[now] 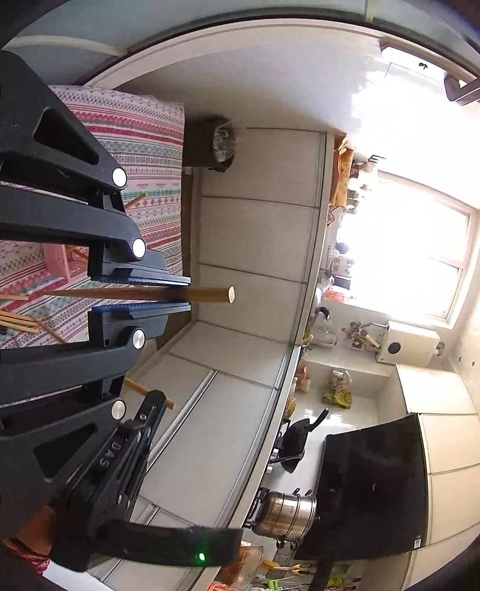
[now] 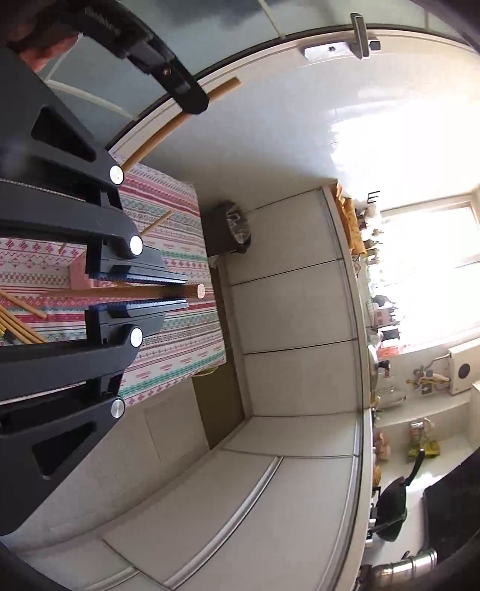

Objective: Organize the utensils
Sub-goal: 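Carry both chopsticks over the pink holder and open both grippers to drop them in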

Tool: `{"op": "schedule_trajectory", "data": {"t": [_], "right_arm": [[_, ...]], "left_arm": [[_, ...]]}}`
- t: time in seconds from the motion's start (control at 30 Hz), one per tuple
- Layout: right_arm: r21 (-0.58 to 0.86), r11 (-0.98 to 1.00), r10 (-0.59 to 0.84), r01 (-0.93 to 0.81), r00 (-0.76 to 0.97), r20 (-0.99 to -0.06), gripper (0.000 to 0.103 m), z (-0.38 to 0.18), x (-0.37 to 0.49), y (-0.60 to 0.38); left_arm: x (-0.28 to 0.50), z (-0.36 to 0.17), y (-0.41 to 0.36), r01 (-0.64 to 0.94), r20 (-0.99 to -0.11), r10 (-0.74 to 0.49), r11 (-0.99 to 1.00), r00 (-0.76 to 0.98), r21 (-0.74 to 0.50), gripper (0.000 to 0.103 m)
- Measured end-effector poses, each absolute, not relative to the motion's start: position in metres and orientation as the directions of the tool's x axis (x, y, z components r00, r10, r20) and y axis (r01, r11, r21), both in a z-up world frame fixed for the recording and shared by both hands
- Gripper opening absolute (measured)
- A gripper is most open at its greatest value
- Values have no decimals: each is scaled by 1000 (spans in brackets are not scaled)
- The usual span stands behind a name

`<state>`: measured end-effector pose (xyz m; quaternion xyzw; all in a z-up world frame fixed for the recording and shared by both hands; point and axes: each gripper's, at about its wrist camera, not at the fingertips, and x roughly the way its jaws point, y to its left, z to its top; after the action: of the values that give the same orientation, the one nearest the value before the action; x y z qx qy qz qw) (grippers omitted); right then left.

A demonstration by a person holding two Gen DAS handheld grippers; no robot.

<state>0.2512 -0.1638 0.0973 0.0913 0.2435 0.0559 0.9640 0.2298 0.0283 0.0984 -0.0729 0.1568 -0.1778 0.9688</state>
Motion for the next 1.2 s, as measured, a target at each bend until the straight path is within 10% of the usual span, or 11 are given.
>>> {"op": "schedule_trajectory", "data": {"t": [0.73,1.2], "right_arm": [[267,959,218,-97,854,-472,10,48,347,-136],[223,975,123,-12,863,-490,18,42,339,-149]], "left_arm": [[321,35,43,147,-387,-232,961,893,-236,8],[303,47,40,126,-335,-193,969,922,-211,40]]}}
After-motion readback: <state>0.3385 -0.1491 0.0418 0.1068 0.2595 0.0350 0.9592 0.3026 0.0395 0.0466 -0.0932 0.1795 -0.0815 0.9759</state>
